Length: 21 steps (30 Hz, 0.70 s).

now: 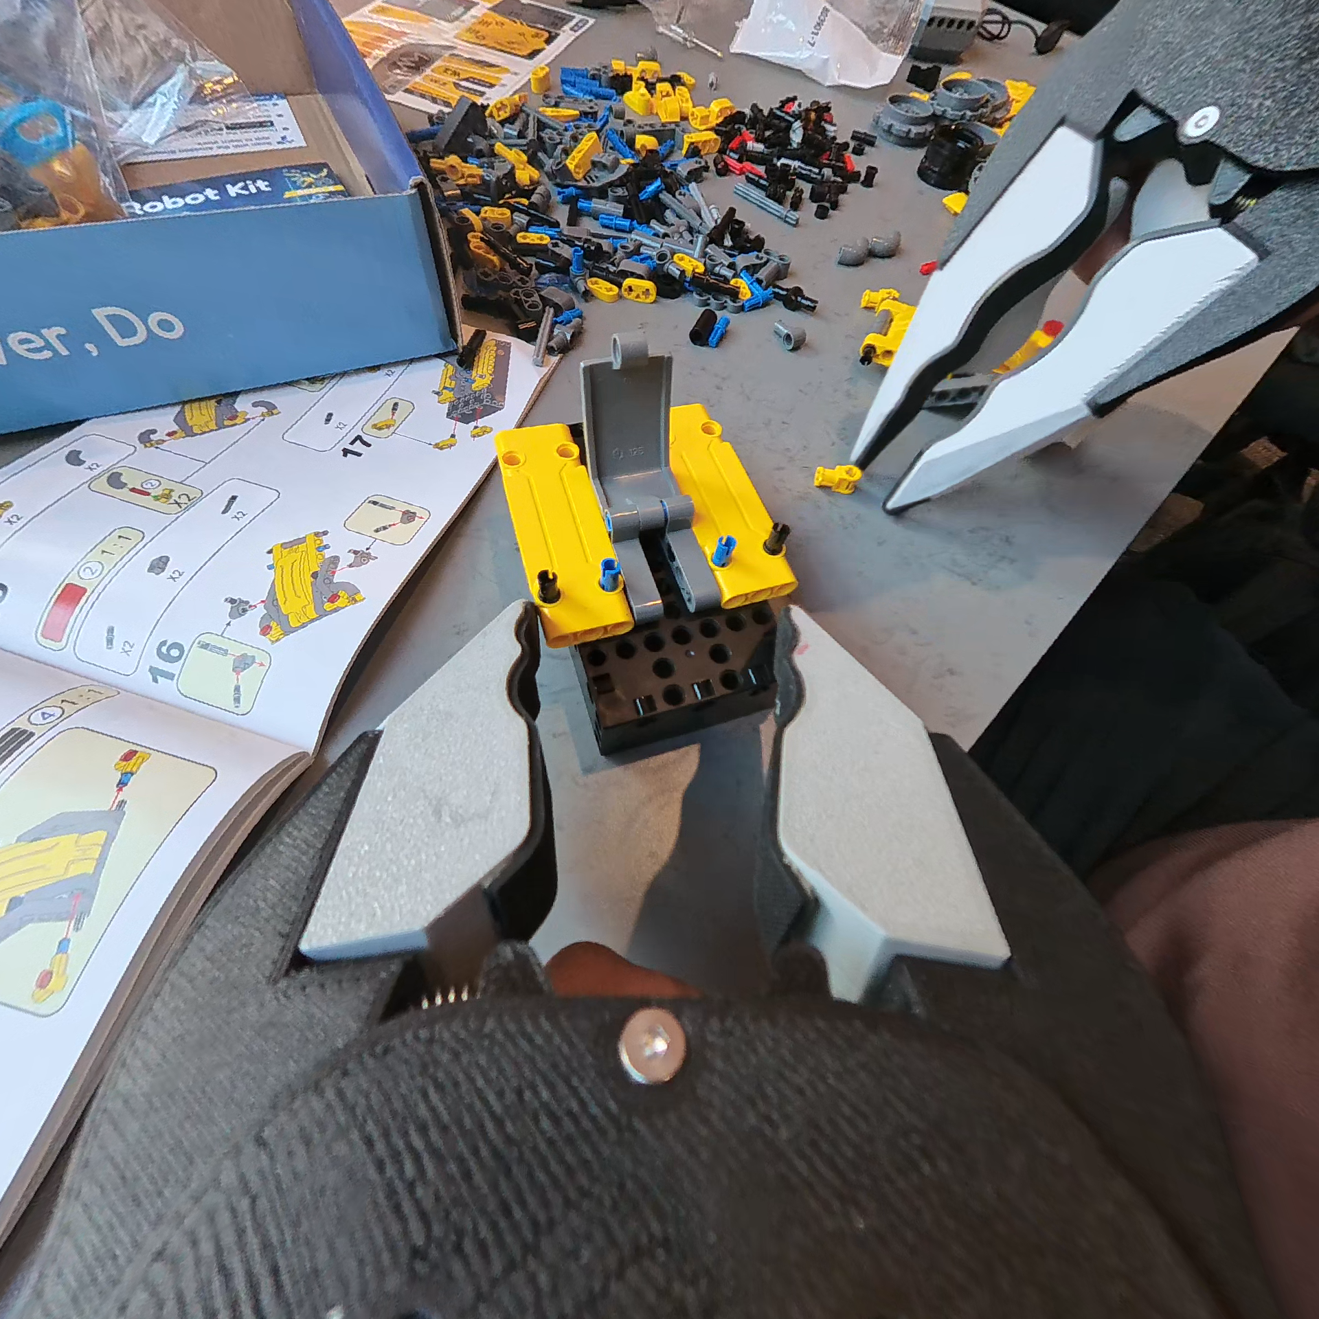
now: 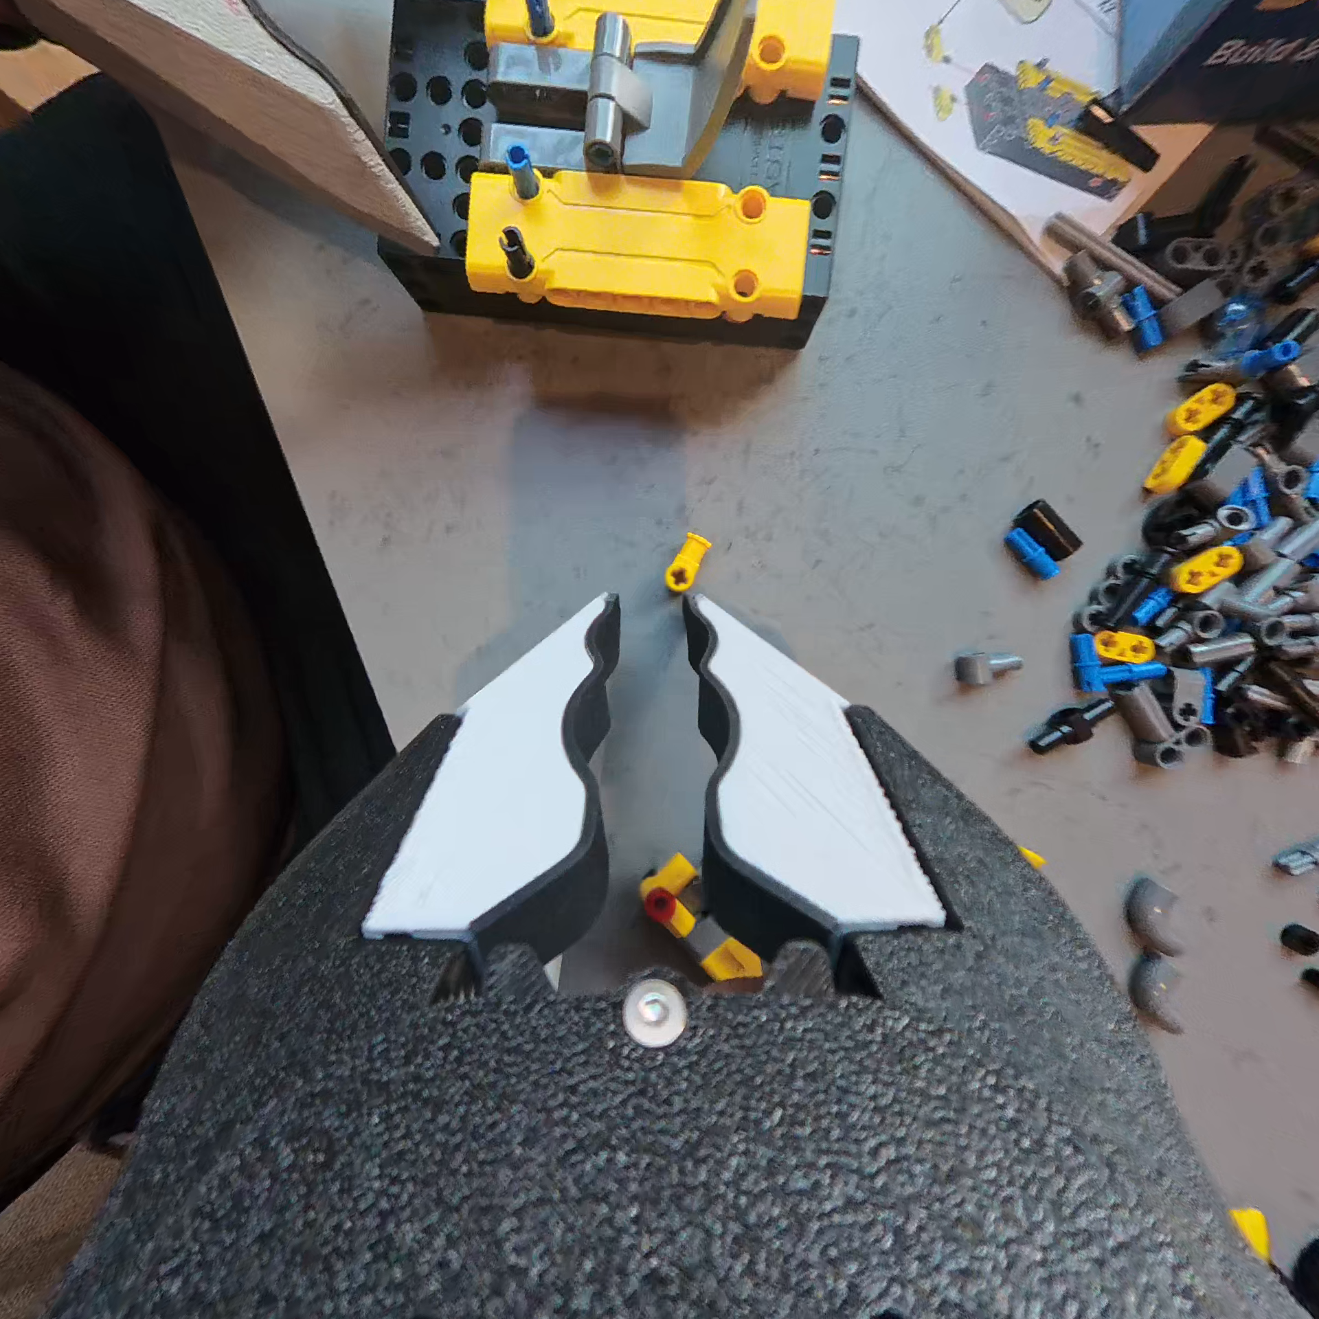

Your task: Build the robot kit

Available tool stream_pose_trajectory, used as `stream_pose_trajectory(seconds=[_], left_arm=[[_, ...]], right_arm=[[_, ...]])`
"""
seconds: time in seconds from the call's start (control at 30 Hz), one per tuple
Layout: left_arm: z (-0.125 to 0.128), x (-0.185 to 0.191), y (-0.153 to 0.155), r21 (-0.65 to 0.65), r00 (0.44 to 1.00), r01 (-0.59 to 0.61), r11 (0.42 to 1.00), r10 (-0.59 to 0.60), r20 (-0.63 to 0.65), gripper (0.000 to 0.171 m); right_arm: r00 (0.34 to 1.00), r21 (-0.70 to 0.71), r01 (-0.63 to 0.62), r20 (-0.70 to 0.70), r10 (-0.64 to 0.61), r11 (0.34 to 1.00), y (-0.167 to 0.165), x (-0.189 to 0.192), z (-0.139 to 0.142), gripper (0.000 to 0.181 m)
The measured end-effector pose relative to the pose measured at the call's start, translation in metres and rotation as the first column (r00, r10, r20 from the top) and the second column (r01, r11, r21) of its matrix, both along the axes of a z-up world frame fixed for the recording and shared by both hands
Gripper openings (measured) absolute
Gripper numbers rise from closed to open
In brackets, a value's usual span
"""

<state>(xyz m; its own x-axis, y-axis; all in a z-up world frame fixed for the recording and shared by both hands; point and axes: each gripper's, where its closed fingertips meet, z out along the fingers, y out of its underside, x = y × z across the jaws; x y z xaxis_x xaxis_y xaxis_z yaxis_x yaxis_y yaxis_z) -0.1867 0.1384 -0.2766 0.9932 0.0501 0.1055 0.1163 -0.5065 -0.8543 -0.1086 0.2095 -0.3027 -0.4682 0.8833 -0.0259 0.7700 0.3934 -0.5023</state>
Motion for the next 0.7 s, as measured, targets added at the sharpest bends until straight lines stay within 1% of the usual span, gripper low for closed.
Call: stream_pose_trajectory(seconds=[0.07, 0.2, 0.27, 0.33, 0.43, 0.53, 0.6, 0.7], left_arm=[[0.000, 0.000, 0.000, 0.001, 1.000, 0.000, 1.000, 0.000, 0.000, 0.064], [0.000, 0.000, 0.000, 0.000, 1.000, -0.002, 1.000, 0.002, -0.001, 0.064], [0.000, 0.000, 0.000, 0.001, 1.000, -0.002, 1.000, 0.002, -0.002, 0.064], [0.000, 0.000, 0.000, 0.002, 1.000, -0.003, 1.000, 0.003, -0.002, 0.064], [0.001, 0.000, 0.000, 0.006, 1.000, -0.004, 1.000, 0.004, -0.004, 0.064], [0.001, 0.000, 0.000, 0.006, 1.000, -0.004, 1.000, 0.004, -0.003, 0.064], [0.001, 0.000, 0.000, 0.005, 1.000, -0.003, 1.000, 0.003, -0.003, 0.064], [0.001, 0.000, 0.000, 0.003, 1.000, -0.003, 1.000, 0.003, -0.003, 0.064]], right_arm=[[1.000, -0.027, -0.022, 0.010, 0.022, 0.999, -0.008, 0.000, -0.001, 0.015], [0.998, -0.083, -0.068, -0.011, 0.067, 0.994, -0.031, -0.010, 0.003, 0.015], [0.996, -0.092, -0.092, -0.028, 0.089, 0.992, -0.037, -0.013, 0.006, 0.015], [0.996, -0.073, -0.088, -0.030, 0.086, 0.993, -0.030, -0.014, 0.008, 0.015], [0.997, -0.029, -0.070, -0.047, 0.068, 0.997, -0.009, -0.014, 0.014, 0.015], [0.993, 0.019, -0.096, -0.073, 0.097, 0.995, 0.009, -0.013, 0.018, 0.015], [0.988, 0.041, -0.139, -0.067, 0.141, 0.989, 0.014, -0.012, 0.017, 0.018], [0.964, 0.084, -0.248, -0.077, 0.254, 0.965, 0.006, -0.013, 0.015, 0.020]])
